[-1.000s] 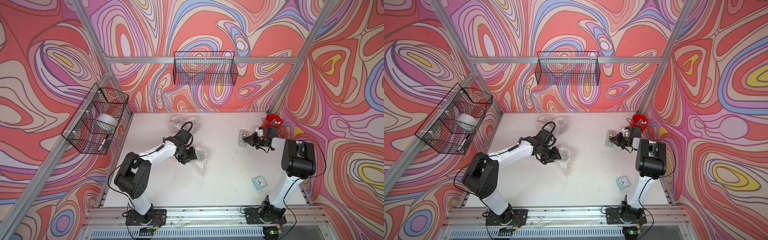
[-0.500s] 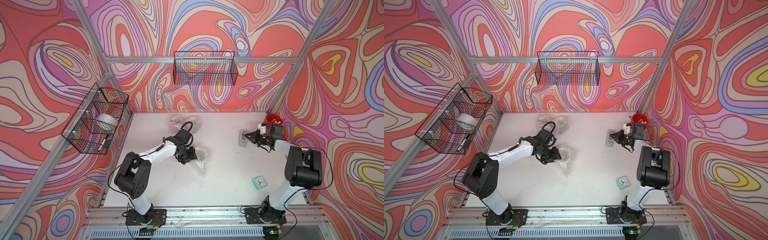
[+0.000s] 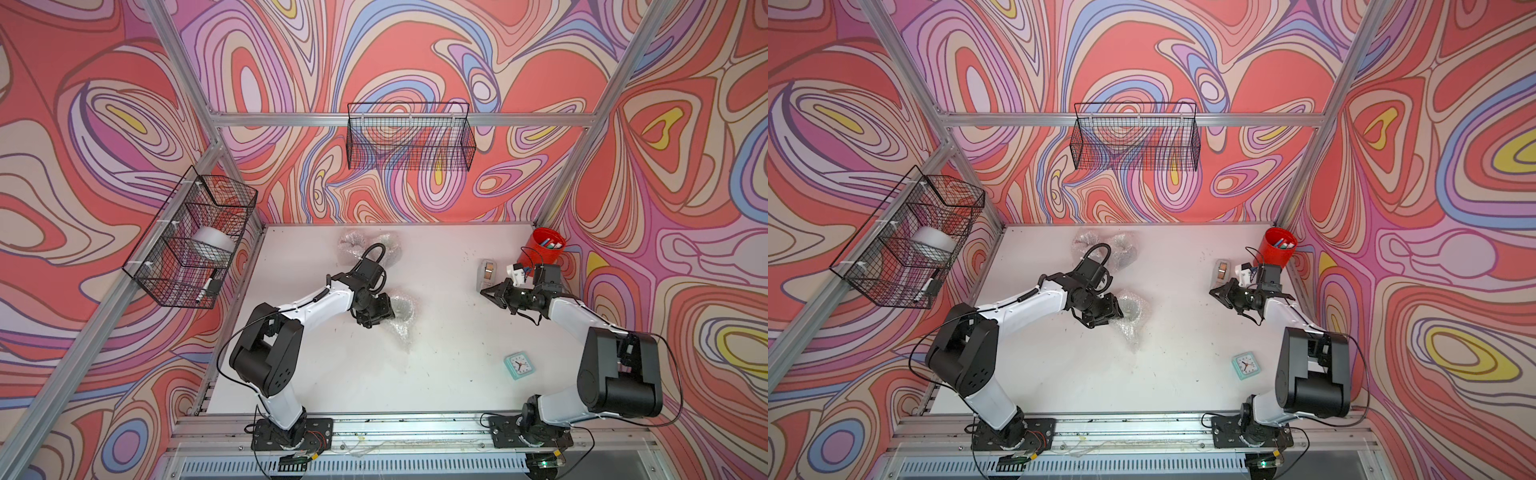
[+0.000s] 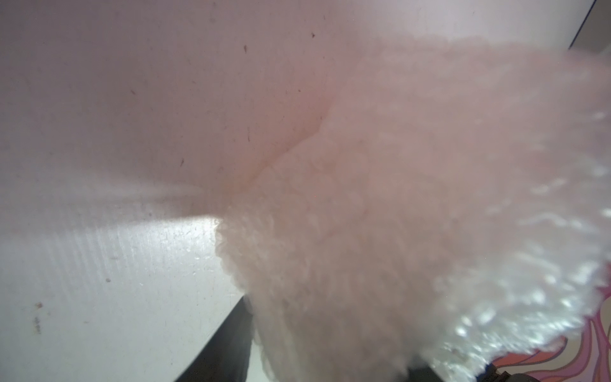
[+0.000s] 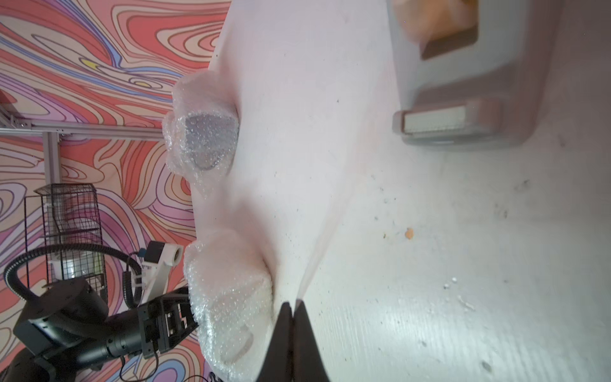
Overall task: Wrap mugs in bubble wrap
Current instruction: Tear off the tape using the Tape Cutter.
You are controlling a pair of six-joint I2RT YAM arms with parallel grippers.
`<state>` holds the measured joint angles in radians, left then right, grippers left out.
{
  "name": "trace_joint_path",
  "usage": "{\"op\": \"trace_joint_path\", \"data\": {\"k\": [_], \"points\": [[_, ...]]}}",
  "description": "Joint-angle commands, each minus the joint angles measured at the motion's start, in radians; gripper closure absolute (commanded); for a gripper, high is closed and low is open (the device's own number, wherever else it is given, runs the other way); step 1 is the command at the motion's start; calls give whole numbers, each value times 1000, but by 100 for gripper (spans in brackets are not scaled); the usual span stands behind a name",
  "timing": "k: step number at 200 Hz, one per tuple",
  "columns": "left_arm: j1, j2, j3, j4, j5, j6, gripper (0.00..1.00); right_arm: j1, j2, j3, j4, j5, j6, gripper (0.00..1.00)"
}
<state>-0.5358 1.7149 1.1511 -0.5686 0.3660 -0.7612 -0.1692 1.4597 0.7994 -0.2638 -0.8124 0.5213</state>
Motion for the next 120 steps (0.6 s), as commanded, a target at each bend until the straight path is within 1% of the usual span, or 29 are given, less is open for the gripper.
{"op": "trace_joint_path", "data": {"k": [1, 19, 42, 58, 81, 96, 120], "points": [[-3, 43, -2, -59, -19, -7, 46, 29, -63, -28, -103, 18, -38, 100], [-3, 41, -3, -60, -21, -8, 46, 39, -92, -36, -143, 71, -66, 100], [-3, 43, -4, -60, -21, -9, 46, 45, -107, -43, -190, 190, -113, 100], [-3, 42, -6, -59, -21, -11, 46, 46, -111, -55, -196, 215, -123, 100], [-4, 40, -10, -61, -31, -10, 46, 63, -70, -59, -195, 228, -135, 100], [-3, 39, -22, -53, -37, -17, 47, 87, -36, -52, -206, 267, -149, 100], [-4, 38, -47, -24, -33, -38, 48, 98, -2, -42, -231, 348, -151, 100]]}}
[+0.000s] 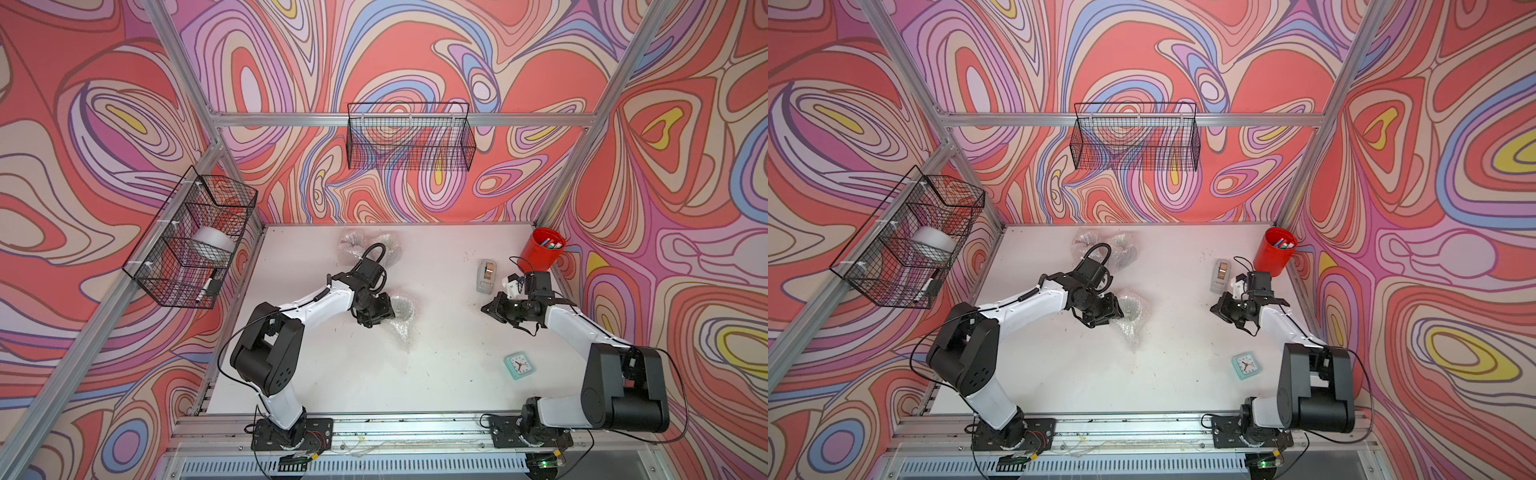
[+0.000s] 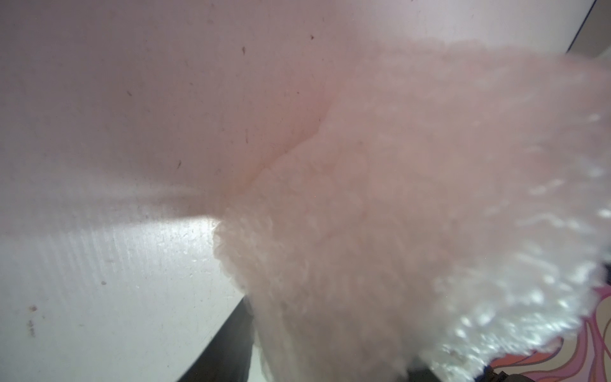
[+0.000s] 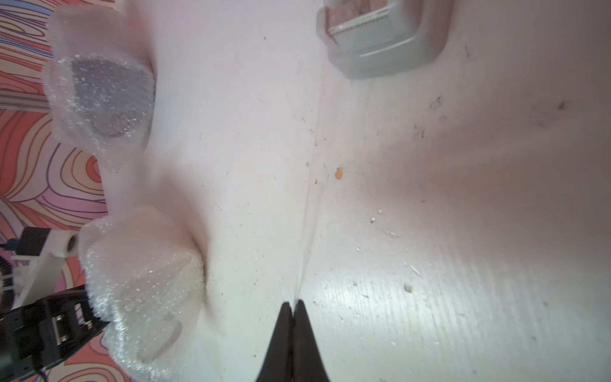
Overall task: Wrap mugs in bubble wrap
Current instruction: Tear off the tape using the Tape Cutter.
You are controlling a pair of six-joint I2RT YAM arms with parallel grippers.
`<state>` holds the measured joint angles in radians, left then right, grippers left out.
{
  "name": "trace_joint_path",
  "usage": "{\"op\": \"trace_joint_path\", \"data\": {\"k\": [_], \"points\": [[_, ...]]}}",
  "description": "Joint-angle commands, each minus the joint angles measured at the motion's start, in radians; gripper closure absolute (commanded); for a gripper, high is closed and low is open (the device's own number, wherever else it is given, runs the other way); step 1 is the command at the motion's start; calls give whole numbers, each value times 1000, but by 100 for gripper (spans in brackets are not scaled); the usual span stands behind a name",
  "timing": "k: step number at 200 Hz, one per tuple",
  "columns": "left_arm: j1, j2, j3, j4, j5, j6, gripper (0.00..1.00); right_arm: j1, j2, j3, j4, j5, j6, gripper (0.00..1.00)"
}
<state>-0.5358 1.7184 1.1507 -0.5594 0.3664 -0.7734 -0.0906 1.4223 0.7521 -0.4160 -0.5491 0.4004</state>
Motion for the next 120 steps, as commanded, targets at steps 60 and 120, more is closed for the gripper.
{"op": "trace_joint_path", "data": {"k": [60, 120], "points": [[-5, 39, -73, 26, -8, -71, 48, 55, 176, 86, -178, 280, -34, 100], [-7, 35, -70, 3, -17, -68, 49, 55, 259, 145, -242, 388, -23, 100]]}}
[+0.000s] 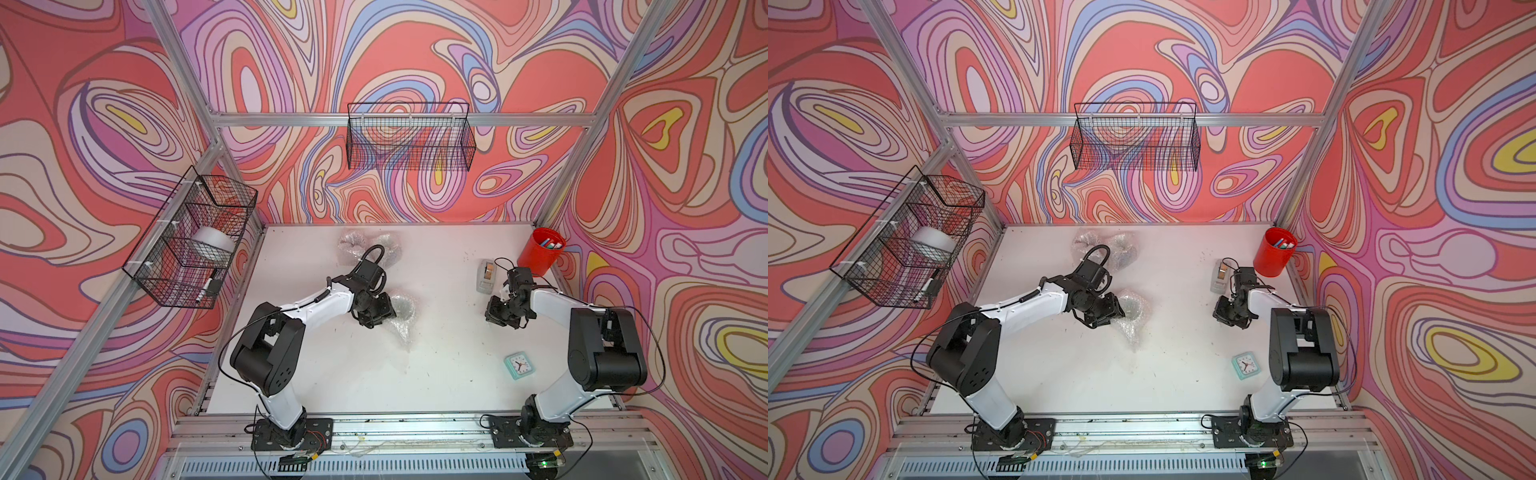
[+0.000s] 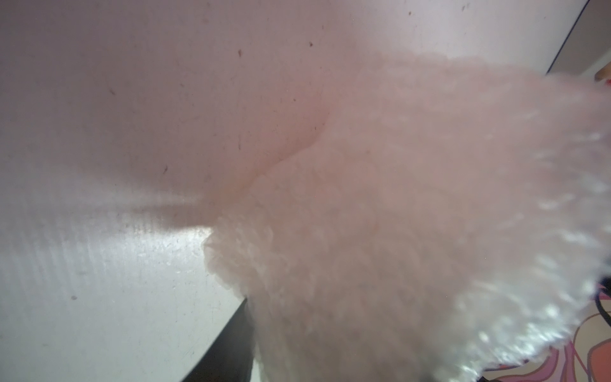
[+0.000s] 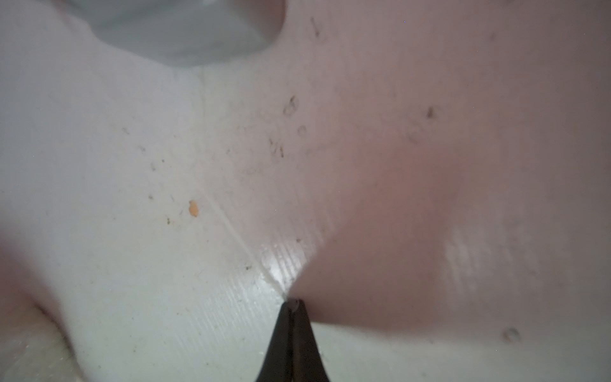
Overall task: Wrap mugs in bubble wrap
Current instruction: Tear off the tape using the Tape Cutter.
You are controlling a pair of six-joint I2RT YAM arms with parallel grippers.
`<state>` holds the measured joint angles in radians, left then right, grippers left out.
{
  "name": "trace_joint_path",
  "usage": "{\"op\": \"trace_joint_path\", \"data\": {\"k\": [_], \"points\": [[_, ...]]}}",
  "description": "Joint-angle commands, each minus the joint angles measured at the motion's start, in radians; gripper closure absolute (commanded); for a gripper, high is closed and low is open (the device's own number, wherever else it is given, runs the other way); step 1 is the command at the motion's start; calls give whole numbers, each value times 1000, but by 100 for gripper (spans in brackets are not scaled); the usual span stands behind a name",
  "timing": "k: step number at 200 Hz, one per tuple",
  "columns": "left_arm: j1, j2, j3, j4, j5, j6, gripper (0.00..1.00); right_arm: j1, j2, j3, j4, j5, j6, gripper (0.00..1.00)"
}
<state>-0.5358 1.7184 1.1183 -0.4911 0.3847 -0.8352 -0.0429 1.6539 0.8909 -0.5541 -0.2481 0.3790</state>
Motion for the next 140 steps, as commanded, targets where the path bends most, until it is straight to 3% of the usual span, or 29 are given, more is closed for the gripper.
{"op": "trace_joint_path", "data": {"k": [1, 47, 140], "points": [[-7, 35, -38, -66, -35, -7, 49, 7, 28, 7, -105, 88, -1, 100], [-9, 31, -56, -40, -23, -39, 51, 8, 14, 12, -166, 148, -9, 100], [-17, 12, -69, -31, -32, -68, 51, 8, 5, -25, -207, 155, 17, 100]]}}
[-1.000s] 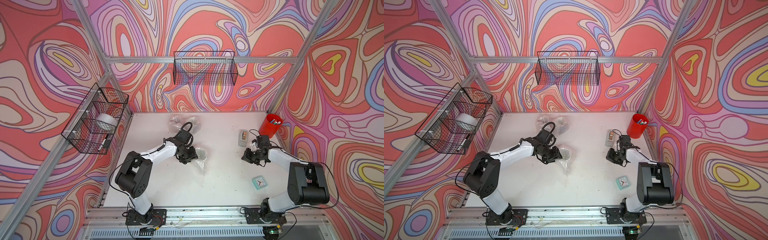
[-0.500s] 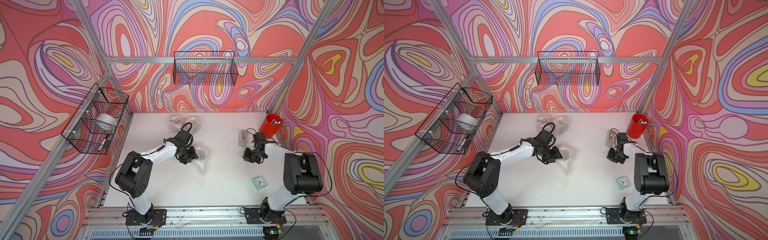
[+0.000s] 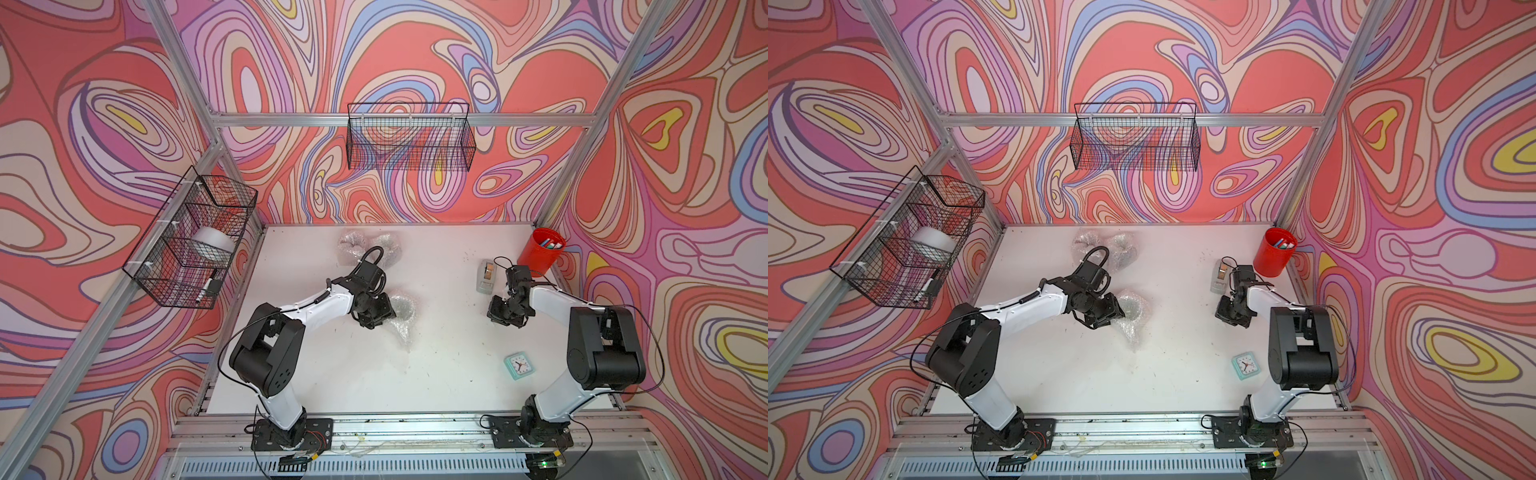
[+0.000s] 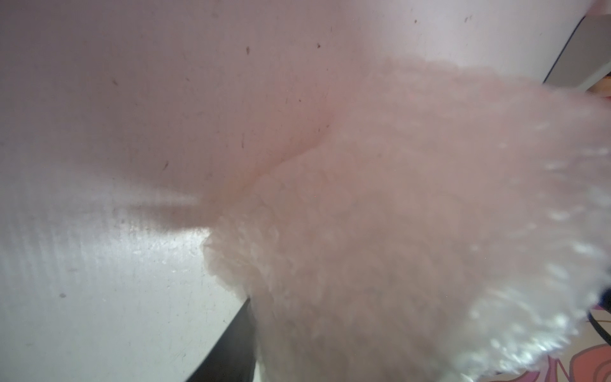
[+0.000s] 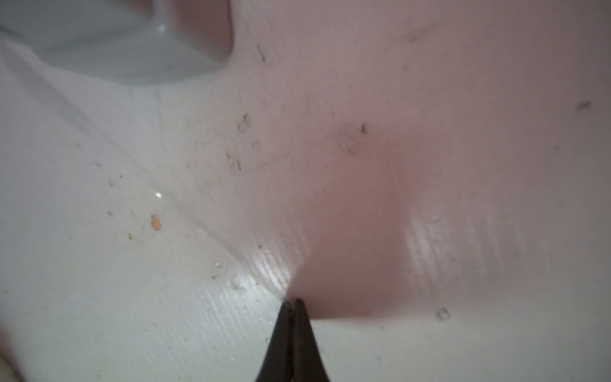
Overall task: Wrap mugs in bubble wrap
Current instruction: Tear off the tape using the Tape Cutter, then stick the tape on the bubble wrap.
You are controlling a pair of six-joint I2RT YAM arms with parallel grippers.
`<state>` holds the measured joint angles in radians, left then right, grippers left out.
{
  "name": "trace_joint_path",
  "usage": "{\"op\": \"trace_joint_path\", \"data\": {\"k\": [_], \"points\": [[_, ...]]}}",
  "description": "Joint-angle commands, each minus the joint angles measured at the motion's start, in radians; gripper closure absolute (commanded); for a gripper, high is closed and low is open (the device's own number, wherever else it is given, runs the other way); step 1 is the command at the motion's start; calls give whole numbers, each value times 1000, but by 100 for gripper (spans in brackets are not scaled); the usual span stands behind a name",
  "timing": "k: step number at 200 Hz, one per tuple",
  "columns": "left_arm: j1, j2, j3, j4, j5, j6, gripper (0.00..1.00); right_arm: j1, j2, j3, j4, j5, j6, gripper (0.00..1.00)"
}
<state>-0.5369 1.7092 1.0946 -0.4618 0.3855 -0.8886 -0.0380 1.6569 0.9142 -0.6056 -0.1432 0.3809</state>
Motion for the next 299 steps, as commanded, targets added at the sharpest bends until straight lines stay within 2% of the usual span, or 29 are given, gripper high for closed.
{"op": "trace_joint_path", "data": {"k": [1, 67, 87, 107, 121, 143, 160, 194, 229, 259, 299], "points": [[-16, 21, -45, -61, -33, -15, 51, 3, 2, -49, -155, 51, 15, 100], [-17, 34, -39, -61, -33, -19, 51, 3, -11, -66, -190, 92, 62, 100], [-18, 39, -30, -69, -33, -20, 51, 3, -68, -68, -182, 83, 56, 100], [-21, 37, -36, -64, -34, -45, 51, 14, -208, -39, -163, -35, 39, 100], [-29, 22, -60, -34, -30, -91, 51, 27, -297, -3, -133, -171, 54, 100], [-43, -15, -144, 73, -14, -220, 51, 35, -358, 33, 3, -453, 177, 100], [-54, -36, -217, 183, 13, -329, 51, 86, -344, 70, 95, -546, 277, 100], [-84, -49, -221, 217, -19, -398, 49, 269, -239, 200, 188, -559, 374, 100], [-94, -56, -223, 227, -28, -423, 46, 407, -125, 293, 293, -575, 434, 100], [-94, -62, -221, 223, -35, -425, 46, 476, -70, 334, 304, -557, 440, 100], [-94, -52, -213, 222, -30, -427, 46, 512, -65, 314, 302, -540, 446, 100]]}}
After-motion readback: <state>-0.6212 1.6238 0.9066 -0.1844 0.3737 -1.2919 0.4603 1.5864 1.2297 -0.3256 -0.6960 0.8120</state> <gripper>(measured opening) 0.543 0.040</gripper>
